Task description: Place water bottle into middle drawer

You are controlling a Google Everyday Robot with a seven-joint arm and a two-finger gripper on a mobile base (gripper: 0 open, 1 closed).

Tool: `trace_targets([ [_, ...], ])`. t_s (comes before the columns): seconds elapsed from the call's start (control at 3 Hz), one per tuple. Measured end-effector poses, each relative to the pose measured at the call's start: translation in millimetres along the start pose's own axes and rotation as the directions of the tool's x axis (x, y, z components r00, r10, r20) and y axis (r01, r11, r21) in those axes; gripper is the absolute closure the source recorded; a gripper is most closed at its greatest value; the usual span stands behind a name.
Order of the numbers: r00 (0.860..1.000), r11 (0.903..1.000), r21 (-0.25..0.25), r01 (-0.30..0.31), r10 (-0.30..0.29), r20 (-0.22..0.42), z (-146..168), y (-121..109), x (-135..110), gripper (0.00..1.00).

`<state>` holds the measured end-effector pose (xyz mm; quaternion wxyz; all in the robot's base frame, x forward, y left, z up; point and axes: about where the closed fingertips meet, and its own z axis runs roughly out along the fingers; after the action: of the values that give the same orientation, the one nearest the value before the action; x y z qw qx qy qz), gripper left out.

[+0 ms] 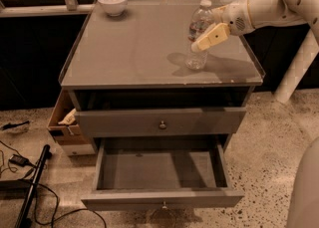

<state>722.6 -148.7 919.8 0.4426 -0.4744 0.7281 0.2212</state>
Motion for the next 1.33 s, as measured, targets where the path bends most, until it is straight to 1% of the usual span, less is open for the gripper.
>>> trace_targets([
  [0.33,1.000,0.9994,-0.031,0.017,-0.016,0.016,3.2,10.5,-12.4,0.00],
  [0.67,0.999,0.9982,-0.056,0.022,-0.020,0.032,5.2,19.2,-20.3,0.00],
  [1.0,0.999,0.9982,-0.056,0.022,-0.020,0.032,5.2,19.2,-20.3,0.19],
  [1.33,0.999,0.9982,-0.056,0.022,-0.020,0.032,5.2,19.2,-20.3,0.42],
])
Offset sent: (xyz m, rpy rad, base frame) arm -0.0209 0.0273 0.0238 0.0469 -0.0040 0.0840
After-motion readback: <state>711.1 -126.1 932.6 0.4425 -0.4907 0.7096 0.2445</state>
